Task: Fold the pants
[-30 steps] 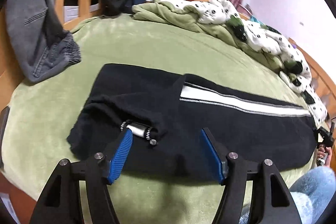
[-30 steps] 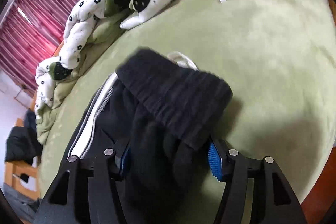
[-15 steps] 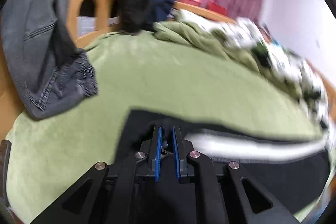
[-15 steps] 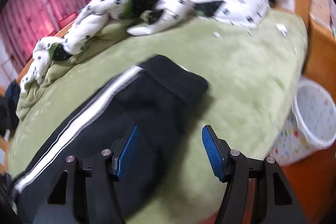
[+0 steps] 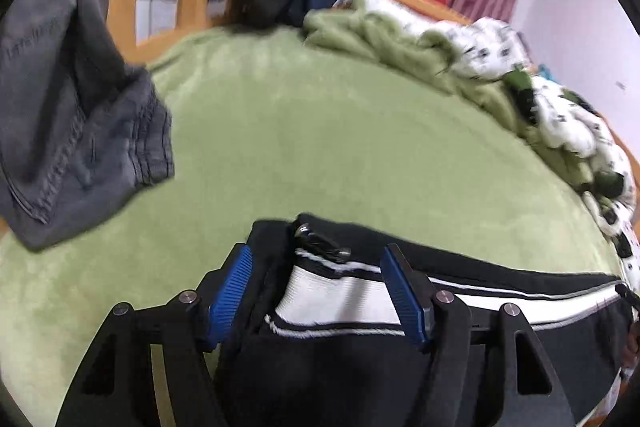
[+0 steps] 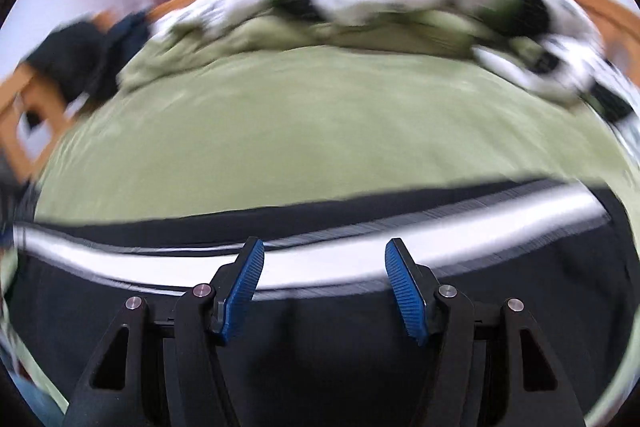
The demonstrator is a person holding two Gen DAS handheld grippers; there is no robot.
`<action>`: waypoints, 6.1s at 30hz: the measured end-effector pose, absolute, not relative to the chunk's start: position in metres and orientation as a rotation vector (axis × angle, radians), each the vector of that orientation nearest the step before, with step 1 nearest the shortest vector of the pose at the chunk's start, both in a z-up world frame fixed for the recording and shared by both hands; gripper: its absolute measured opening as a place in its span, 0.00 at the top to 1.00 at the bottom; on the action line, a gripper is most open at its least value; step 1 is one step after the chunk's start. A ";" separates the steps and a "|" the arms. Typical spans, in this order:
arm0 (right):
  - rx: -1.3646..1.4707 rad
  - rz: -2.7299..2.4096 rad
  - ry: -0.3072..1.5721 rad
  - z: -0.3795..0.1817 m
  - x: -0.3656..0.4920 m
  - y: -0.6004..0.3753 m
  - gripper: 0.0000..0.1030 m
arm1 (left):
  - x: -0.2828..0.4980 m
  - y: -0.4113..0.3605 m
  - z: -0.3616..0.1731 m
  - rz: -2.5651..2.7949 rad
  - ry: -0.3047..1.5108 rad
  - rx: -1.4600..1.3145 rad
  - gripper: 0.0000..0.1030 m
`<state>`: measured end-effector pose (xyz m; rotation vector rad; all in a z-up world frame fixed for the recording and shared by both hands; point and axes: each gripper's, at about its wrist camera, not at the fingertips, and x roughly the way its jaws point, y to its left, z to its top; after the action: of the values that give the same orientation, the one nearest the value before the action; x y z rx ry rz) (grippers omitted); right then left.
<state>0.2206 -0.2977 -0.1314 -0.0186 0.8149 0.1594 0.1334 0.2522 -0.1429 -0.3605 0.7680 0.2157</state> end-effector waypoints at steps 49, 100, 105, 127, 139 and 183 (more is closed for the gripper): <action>-0.325 0.025 0.818 -0.188 0.277 -0.281 0.56 | 0.190 0.204 -0.178 0.252 0.904 -0.198 0.40; -0.024 -0.046 0.895 -0.072 0.047 -0.277 0.51 | -0.007 0.283 -0.219 0.210 0.622 -0.934 0.77; 0.058 0.011 0.928 -0.093 0.074 -0.275 0.51 | 0.003 0.276 -0.201 0.279 0.666 -0.834 0.85; 0.026 0.049 0.736 -0.085 0.086 -0.350 0.51 | 0.097 -0.099 -0.116 -0.222 0.837 -0.199 0.87; 0.153 0.188 0.780 -0.087 0.100 -0.325 0.51 | 0.056 -0.094 -0.132 -0.360 0.999 -0.215 0.72; 0.159 0.378 1.086 -0.182 0.152 -0.165 0.66 | -0.003 0.081 -0.167 -0.165 1.009 -0.412 0.38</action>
<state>0.1523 -0.1648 -0.1824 0.1592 1.0860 0.3777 -0.0028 0.0806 -0.1671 -0.4122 1.0093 -0.1653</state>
